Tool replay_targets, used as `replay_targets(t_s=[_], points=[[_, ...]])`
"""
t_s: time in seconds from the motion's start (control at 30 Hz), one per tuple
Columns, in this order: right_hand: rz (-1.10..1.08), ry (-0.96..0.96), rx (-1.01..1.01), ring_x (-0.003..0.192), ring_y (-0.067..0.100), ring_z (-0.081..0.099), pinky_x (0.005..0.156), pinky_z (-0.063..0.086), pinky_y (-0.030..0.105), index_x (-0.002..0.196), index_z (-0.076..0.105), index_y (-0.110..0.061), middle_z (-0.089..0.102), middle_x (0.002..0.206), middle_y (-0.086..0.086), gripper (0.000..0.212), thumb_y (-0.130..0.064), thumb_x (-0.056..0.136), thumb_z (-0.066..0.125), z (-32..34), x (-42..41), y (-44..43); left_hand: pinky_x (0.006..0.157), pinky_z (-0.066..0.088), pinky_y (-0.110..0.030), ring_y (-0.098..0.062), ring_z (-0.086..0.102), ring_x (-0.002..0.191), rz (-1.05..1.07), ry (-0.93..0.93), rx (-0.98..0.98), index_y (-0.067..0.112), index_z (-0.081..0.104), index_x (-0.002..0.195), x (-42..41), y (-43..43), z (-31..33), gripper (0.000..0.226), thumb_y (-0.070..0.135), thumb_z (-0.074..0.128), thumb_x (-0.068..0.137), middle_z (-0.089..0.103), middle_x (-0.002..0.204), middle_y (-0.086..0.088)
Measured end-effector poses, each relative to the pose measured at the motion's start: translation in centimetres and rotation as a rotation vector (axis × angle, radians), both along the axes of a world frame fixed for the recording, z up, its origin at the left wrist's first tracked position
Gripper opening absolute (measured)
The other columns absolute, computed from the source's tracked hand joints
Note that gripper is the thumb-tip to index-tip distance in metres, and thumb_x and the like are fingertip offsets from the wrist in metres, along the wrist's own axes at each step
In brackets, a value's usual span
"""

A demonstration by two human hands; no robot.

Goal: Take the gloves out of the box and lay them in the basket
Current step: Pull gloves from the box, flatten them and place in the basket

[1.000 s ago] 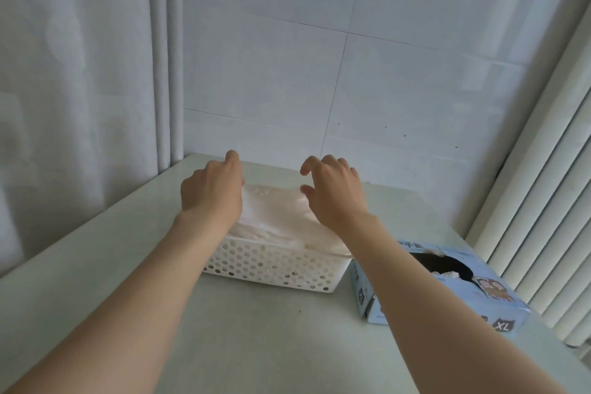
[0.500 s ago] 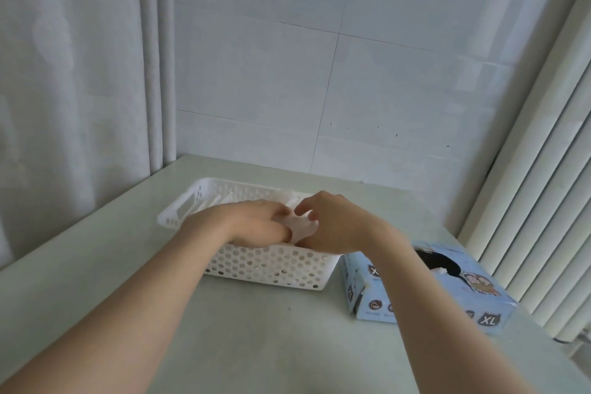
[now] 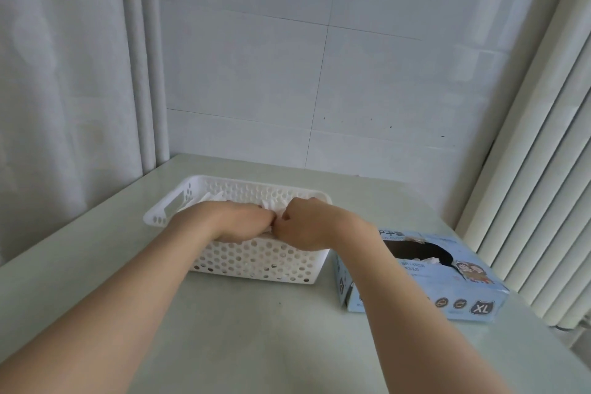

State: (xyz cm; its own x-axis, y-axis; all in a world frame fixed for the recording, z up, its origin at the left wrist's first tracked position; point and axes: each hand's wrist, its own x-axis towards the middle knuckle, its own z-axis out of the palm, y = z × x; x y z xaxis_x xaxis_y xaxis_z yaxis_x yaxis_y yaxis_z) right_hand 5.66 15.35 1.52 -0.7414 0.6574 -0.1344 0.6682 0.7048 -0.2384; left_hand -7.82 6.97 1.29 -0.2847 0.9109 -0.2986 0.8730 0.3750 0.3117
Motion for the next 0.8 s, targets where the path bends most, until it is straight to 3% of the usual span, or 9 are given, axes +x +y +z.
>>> replay_targets(t_s=[0.07, 0.13, 0.2, 0.27, 0.33, 0.43, 0.6, 0.7, 0.8], points=[[0.012, 0.048, 0.021, 0.066, 0.02, 0.052, 0.061, 0.043, 0.033, 0.074, 0.051, -0.013, 0.054, 0.081, 0.004, 0.039, -0.037, 0.104, 0.041, -0.2, 0.1, -0.2, 0.1, 0.045, -0.046, -0.027, 0.058, 0.112, -0.038, 0.049, 0.053, 0.028, 0.063, 0.122, -0.2, 0.1, -0.2, 0.044, 0.031, 0.026, 0.099, 0.06, 0.137, -0.004], [0.013, 0.16, 0.029, 0.062, 0.021, 0.048, 0.058, 0.04, 0.032, 0.068, 0.047, -0.012, 0.052, 0.074, 0.005, 0.042, -0.036, 0.103, 0.042, -0.2, 0.7, -0.3, 0.107, 0.041, -0.048, -0.033, 0.045, 0.134, -0.021, 0.072, 0.123, 0.049, 0.057, 0.137, 0.0, 0.1, -0.1, 0.045, 0.037, 0.029, 0.104, 0.047, 0.149, 0.004], [0.023, 0.316, 0.084, 0.063, 0.023, 0.044, 0.057, 0.038, 0.034, 0.063, 0.043, -0.011, 0.049, 0.064, 0.005, 0.044, -0.033, 0.101, 0.046, -0.2, 1.5, 0.1, 0.105, 0.038, -0.049, -0.038, 0.032, 0.142, -0.001, 0.134, 0.211, 0.054, 0.054, 0.139, 0.5, 0.1, 0.2, 0.042, 0.048, 0.031, 0.105, 0.042, 0.153, 0.001], [0.043, 0.488, 0.206, 0.067, 0.023, 0.051, 0.062, 0.046, 0.037, 0.066, 0.054, -0.01, 0.057, 0.066, 0.003, 0.041, -0.031, 0.1, 0.043, -0.5, 2.8, 0.8, 0.1, 0.037, -0.05, -0.039, 0.036, 0.136, 0.007, 0.218, 0.307, 0.045, 0.063, 0.126, 0.9, 0.2, 0.4, 0.041, 0.052, 0.028, 0.106, 0.049, 0.141, -0.006], [0.013, 0.598, 0.317, 0.079, 0.021, 0.063, 0.073, 0.055, 0.039, 0.085, 0.071, -0.011, 0.07, 0.082, 0.0, 0.034, -0.023, 0.099, 0.043, -0.6, 4.4, 1.7, 0.096, 0.04, -0.047, -0.036, 0.044, 0.123, 0.037, 0.258, 0.473, 0.032, 0.065, 0.104, 1.7, 0.4, 0.5, 0.041, 0.049, 0.028, 0.108, 0.054, 0.122, -0.005], [-0.063, 0.679, 0.338, 0.066, 0.012, 0.059, 0.063, 0.052, 0.034, 0.087, 0.072, -0.017, 0.064, 0.073, -0.011, 0.032, -0.004, 0.095, 0.044, -0.7, 7.6, 2.6, 0.086, 0.048, -0.043, -0.026, 0.054, 0.096, 0.004, 0.334, 0.821, 0.021, 0.061, 0.09, 3.9, 0.8, 0.1, 0.035, 0.035, 0.034, 0.107, 0.057, 0.095, 0.001], [-0.175, 0.658, 0.435, 0.051, 0.007, 0.056, 0.047, 0.041, 0.024, 0.073, 0.063, -0.023, 0.058, 0.06, -0.012, 0.037, 0.006, 0.085, 0.044, -2.5, 12.9, 3.9, 0.077, 0.048, -0.041, -0.025, 0.05, 0.087, -0.431, 0.647, 1.176, 0.011, 0.063, 0.095, 9.5, 1.4, -2.5, 0.021, 0.019, 0.046, 0.103, 0.058, 0.092, -0.006], [-0.168, 0.536, 0.618, 0.056, 0.02, 0.054, 0.048, 0.028, 0.025, 0.071, 0.063, -0.02, 0.059, 0.067, -0.008, 0.029, 0.007, 0.077, 0.053, -3.4, 16.1, 4.6, 0.083, 0.05, -0.041, -0.027, 0.054, 0.093, -0.611, 0.695, 1.143, 0.008, 0.064, 0.105, 12.8, 1.7, -5.5, 0.033, 0.025, 0.036, 0.111, 0.061, 0.102, -0.01], [-0.099, 0.337, 0.739, 0.047, 0.024, 0.051, 0.05, 0.012, 0.016, 0.067, 0.065, -0.018, 0.059, 0.062, -0.005, 0.029, 0.01, 0.062, 0.07, -3.6, 18.5, 5.0, 0.102, 0.051, -0.042, -0.03, 0.059, 0.115, -0.635, 0.725, 1.118, 0.005, 0.064, 0.123, 14.8, 2.2, -8.2, 0.039, 0.033, 0.04, 0.11, 0.064, 0.122, -0.013]])
